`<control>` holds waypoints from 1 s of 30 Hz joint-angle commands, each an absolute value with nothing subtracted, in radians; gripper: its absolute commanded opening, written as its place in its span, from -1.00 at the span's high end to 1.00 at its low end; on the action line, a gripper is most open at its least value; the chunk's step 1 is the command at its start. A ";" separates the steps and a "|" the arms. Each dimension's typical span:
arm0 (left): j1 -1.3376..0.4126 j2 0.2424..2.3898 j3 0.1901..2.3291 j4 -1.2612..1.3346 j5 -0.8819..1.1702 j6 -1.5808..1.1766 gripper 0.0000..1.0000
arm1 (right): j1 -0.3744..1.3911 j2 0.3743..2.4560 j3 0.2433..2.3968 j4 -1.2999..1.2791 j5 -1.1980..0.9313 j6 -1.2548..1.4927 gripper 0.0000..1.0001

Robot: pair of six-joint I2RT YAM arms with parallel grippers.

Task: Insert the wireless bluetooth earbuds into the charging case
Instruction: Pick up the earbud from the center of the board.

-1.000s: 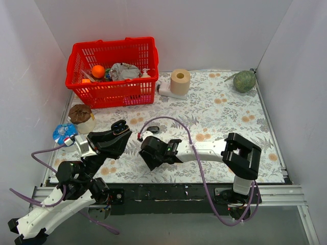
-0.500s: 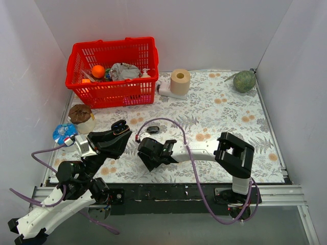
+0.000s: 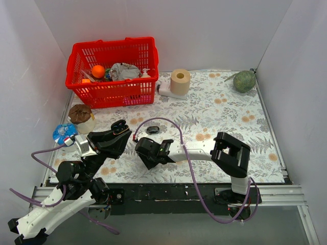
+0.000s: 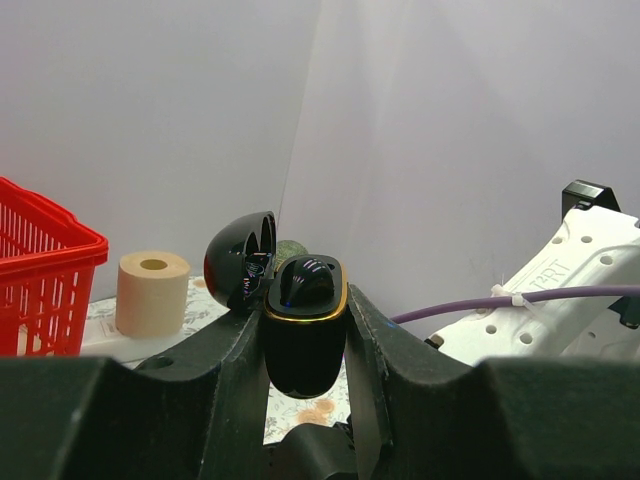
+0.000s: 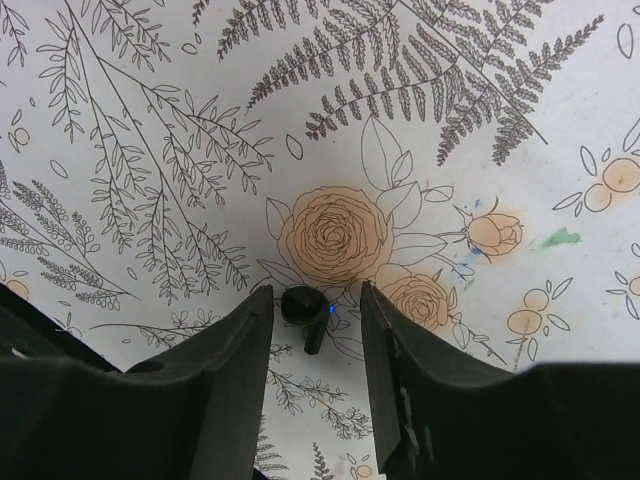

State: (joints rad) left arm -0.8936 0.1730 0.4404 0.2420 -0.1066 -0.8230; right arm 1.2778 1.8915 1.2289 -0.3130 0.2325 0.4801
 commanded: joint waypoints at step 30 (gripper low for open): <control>-0.893 0.305 0.457 0.396 -0.101 -0.761 1.00 | 1.183 1.260 1.192 -0.281 0.541 0.339 0.97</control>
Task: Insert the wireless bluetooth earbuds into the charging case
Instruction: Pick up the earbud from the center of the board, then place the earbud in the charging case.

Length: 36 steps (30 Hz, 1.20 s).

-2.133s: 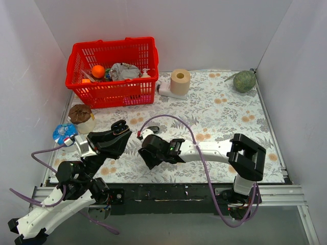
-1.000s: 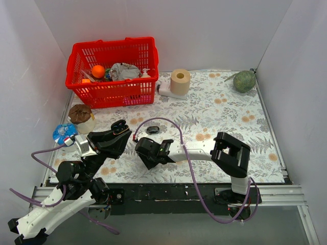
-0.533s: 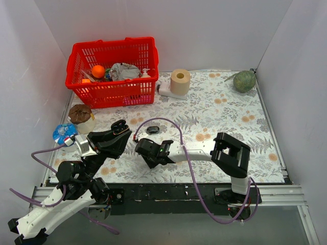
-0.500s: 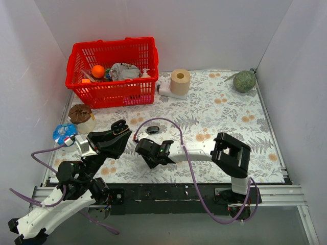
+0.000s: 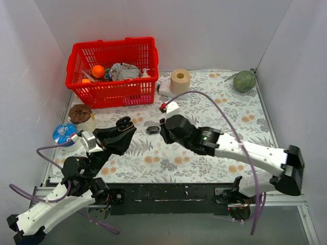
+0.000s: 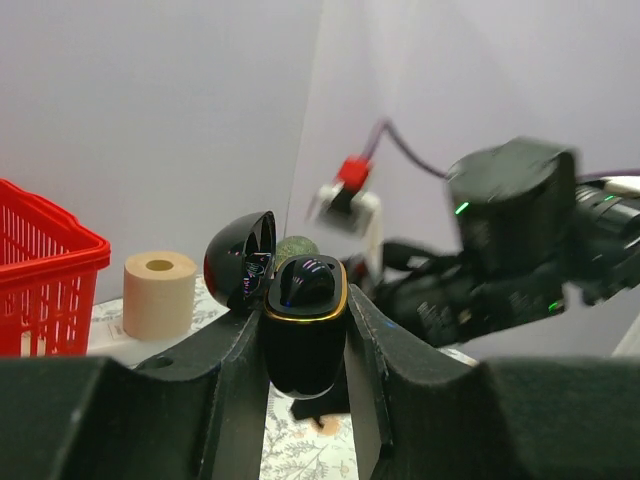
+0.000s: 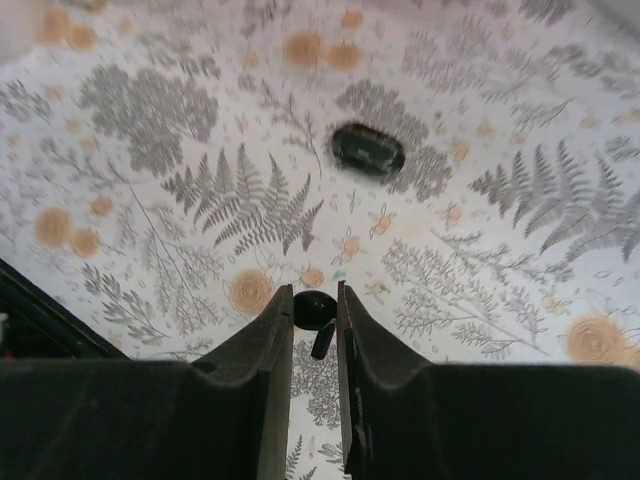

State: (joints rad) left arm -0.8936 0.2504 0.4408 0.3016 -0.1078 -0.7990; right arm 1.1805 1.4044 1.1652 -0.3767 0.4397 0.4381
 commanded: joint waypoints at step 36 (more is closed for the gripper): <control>-0.890 1.167 0.762 1.057 0.206 -0.793 1.00 | 1.189 0.859 1.006 0.492 0.391 -0.236 0.97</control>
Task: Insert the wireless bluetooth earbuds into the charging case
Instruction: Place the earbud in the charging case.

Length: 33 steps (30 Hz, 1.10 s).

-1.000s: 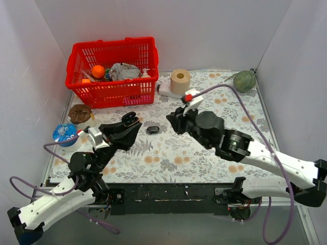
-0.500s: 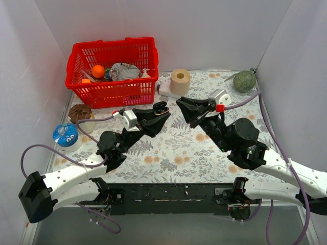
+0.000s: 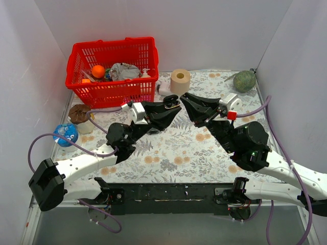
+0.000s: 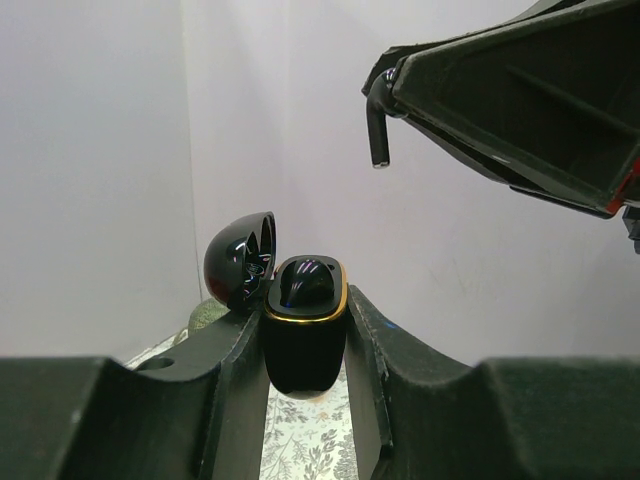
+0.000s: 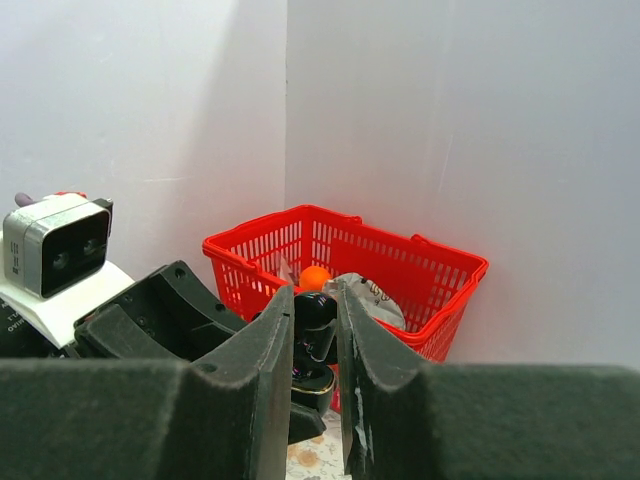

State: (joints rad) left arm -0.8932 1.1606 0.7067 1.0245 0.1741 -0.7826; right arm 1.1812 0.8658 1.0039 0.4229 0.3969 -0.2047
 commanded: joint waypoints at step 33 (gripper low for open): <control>-0.890 1.141 0.821 0.946 0.270 -0.818 1.00 | 1.189 0.882 1.008 0.413 0.408 -0.285 0.97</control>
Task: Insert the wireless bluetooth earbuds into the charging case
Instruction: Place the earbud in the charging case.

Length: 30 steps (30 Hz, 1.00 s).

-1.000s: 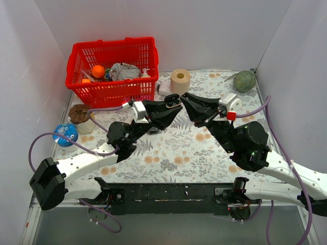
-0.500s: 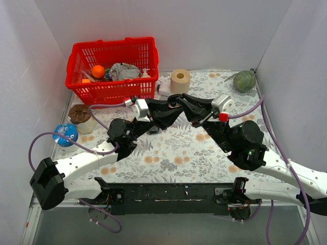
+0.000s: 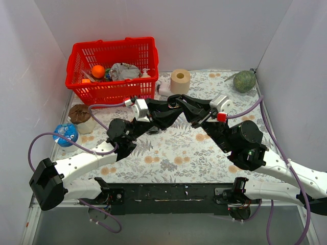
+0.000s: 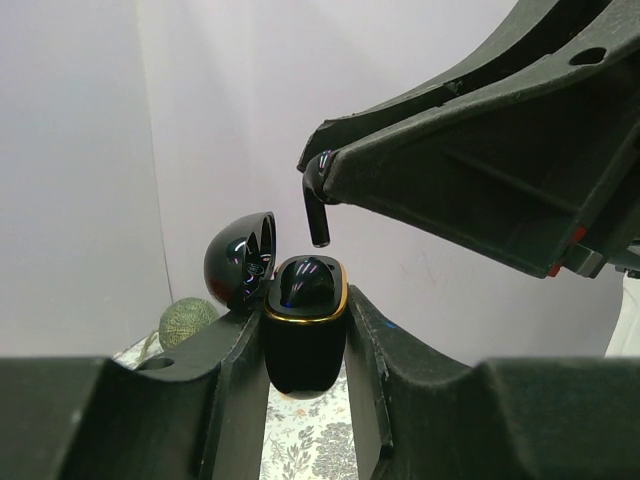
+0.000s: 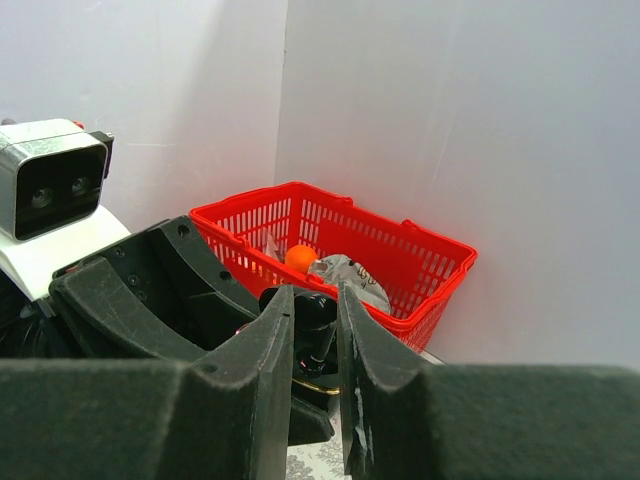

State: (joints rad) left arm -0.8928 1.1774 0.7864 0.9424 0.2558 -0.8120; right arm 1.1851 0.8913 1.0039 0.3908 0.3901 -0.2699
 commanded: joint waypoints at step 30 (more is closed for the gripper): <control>-0.890 1.135 0.821 0.953 0.275 -0.822 1.00 | 1.189 0.903 0.994 0.397 0.417 -0.282 0.97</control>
